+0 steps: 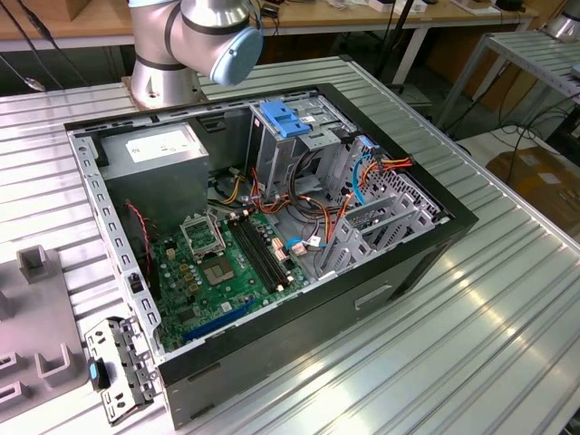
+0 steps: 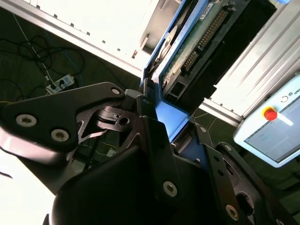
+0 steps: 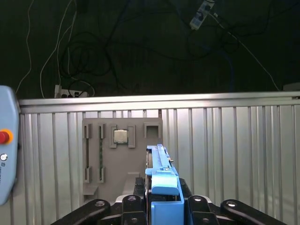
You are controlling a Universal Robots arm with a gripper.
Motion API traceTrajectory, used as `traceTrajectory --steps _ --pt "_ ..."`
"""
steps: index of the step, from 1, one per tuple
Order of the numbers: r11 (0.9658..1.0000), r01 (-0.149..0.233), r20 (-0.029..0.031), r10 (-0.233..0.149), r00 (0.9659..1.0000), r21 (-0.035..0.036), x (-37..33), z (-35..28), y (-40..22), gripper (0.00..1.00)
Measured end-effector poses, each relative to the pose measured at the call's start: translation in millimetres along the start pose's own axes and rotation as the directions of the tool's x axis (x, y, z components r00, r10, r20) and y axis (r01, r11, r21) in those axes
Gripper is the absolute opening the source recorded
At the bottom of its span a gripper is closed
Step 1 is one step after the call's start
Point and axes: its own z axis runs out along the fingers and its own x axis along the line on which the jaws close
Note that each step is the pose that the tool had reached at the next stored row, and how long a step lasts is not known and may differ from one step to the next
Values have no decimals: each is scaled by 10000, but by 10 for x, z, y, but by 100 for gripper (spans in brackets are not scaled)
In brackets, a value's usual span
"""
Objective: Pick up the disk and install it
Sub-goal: 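Pick up the disk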
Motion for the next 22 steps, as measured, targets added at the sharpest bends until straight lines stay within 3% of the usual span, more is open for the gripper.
traceTrajectory --steps 22 --pt "10000 0 0 0 10000 1 -12 -3 -319 37"
